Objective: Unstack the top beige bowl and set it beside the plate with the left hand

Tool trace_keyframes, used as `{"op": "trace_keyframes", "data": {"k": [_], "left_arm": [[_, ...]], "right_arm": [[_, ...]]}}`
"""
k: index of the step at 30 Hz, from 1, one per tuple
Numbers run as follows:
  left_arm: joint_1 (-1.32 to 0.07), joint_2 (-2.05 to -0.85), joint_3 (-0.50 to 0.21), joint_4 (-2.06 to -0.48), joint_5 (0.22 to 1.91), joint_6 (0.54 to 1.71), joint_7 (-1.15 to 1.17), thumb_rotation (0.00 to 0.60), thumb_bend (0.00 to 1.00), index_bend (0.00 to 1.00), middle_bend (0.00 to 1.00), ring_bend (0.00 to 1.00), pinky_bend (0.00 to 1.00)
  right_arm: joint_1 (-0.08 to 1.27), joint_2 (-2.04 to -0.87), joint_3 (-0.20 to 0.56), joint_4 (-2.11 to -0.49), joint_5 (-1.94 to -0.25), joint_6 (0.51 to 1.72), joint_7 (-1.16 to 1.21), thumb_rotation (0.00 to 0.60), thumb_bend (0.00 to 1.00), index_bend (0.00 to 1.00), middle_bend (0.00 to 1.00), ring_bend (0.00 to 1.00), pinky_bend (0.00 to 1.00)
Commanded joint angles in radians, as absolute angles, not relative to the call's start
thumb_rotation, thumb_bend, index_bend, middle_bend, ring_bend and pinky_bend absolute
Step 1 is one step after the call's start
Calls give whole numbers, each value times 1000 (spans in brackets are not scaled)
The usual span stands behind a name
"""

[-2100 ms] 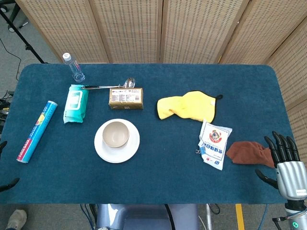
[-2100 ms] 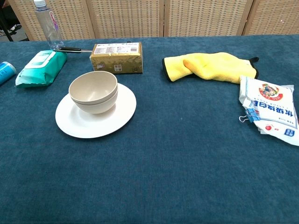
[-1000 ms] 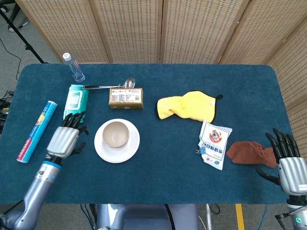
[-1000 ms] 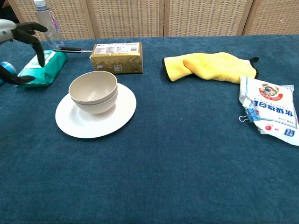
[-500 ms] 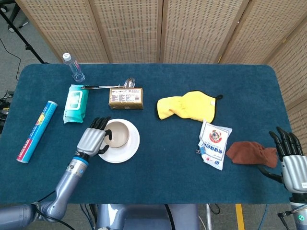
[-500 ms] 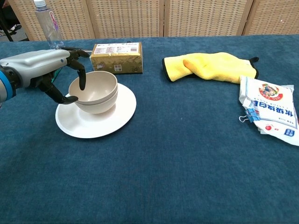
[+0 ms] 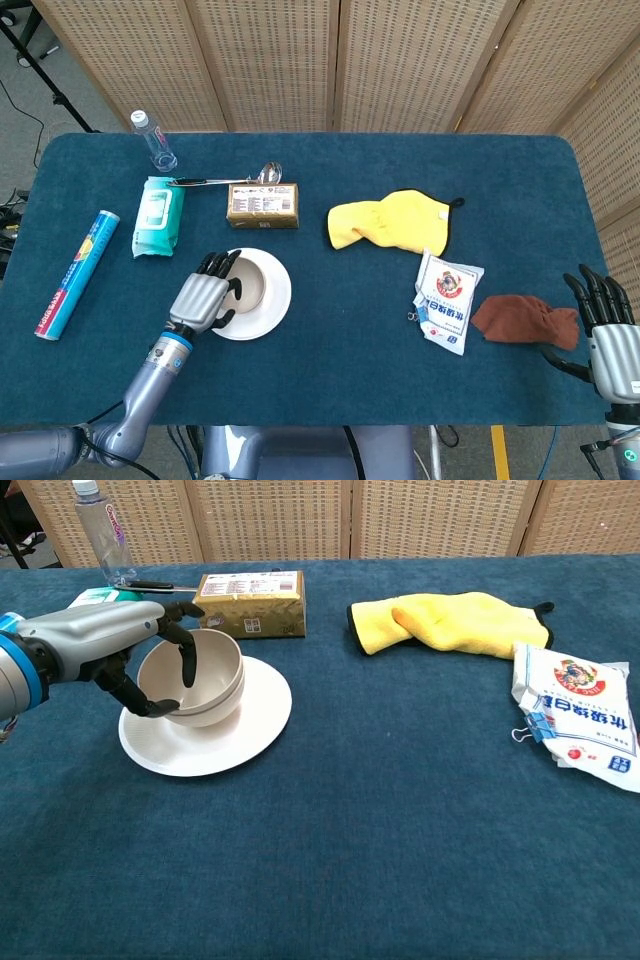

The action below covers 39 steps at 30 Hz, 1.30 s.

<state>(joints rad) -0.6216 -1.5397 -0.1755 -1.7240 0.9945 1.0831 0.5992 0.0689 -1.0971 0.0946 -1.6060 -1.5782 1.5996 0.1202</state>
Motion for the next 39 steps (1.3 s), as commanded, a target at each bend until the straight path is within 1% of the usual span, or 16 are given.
{"op": "trace_keyframes", "data": {"k": [1, 12, 26, 28, 31, 34, 39], "left_arm": [[-621, -1534, -171, -1729, 999, 1092, 597, 600, 324, 526, 0, 0, 0], [-623, -1509, -161, -1744, 1009, 1105, 574, 600, 323, 526, 0, 0, 0], [-643, -1537, -149, -1717, 977, 1107, 594, 600, 334, 529, 0, 0, 0], [-646, -1542, -150, -1712, 974, 1108, 594, 600, 353, 547, 0, 0, 0], [-650, -1551, -151, -1704, 965, 1107, 593, 600, 401, 607, 0, 0, 0], [-654, -1560, -153, -1697, 961, 1110, 592, 600, 469, 669, 0, 0, 0], [-655, -1564, -153, -1693, 966, 1124, 591, 600, 529, 718, 0, 0, 0]], "right_arm": [[69, -1097, 95, -1606, -1577, 1599, 121, 600, 0, 42, 0, 0, 0], [70, -1100, 93, -1606, -1579, 1596, 114, 600, 0, 42, 0, 0, 0], [69, -1096, 95, -1606, -1575, 1596, 124, 600, 0, 42, 0, 0, 0], [69, -1096, 96, -1606, -1575, 1597, 125, 600, 0, 42, 0, 0, 0], [69, -1094, 96, -1606, -1574, 1596, 130, 600, 0, 42, 0, 0, 0], [69, -1093, 96, -1606, -1574, 1595, 133, 600, 0, 42, 0, 0, 0], [70, -1092, 97, -1605, -1572, 1593, 138, 600, 0, 42, 0, 0, 0]]}}
